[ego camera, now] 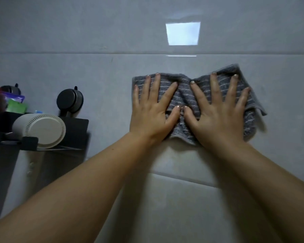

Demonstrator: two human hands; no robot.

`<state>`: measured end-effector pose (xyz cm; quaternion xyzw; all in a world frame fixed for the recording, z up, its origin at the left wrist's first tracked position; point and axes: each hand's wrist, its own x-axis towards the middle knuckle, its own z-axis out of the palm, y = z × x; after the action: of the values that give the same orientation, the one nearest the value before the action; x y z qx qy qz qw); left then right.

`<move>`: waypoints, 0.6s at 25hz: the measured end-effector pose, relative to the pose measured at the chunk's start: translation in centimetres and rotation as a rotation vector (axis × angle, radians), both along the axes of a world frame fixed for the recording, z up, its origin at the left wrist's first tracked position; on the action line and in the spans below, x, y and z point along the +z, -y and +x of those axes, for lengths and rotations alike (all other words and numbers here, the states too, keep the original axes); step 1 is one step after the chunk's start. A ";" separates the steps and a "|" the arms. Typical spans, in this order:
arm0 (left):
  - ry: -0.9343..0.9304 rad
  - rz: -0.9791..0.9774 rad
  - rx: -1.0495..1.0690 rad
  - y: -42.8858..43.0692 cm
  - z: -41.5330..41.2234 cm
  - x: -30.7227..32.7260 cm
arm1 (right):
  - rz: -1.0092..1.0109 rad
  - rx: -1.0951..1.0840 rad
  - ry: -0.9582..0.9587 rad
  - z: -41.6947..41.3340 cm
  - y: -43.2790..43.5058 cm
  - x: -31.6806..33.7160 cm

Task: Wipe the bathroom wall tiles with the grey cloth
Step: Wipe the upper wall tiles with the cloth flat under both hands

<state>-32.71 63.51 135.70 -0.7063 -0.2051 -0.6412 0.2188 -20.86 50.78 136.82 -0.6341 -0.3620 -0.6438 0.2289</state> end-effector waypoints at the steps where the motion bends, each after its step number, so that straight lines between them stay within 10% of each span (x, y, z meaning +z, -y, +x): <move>1: -0.026 0.022 0.000 1.0 1.0 0.6 | 0.018 -0.003 -0.033 1.1 1.4 0.3; 15: -0.112 0.164 0.011 -4.5 -4.4 -2.8 | 0.087 0.032 -0.119 -3.2 -2.8 -4.3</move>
<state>-37.07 68.01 132.87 -0.7198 -0.1433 -0.6140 0.2905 -24.11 53.55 132.52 -0.6548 -0.3297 -0.6163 0.2877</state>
